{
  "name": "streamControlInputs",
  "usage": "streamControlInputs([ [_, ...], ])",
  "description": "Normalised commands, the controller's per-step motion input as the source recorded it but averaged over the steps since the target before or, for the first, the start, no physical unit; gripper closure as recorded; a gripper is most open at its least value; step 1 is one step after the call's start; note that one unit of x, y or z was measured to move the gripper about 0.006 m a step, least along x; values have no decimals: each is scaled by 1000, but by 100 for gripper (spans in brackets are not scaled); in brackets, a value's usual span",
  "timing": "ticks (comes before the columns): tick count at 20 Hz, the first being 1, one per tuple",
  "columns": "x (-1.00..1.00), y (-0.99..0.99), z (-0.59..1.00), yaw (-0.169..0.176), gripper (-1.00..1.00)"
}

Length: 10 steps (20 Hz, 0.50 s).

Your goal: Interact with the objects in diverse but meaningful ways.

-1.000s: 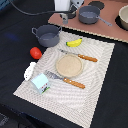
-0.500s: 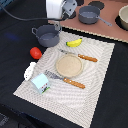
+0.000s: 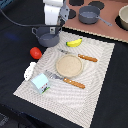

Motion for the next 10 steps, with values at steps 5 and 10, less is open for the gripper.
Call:
streamControlInputs([
  [5,-349,-411,-115,8,-100],
  [10,-266,-514,0,0,-100],
])
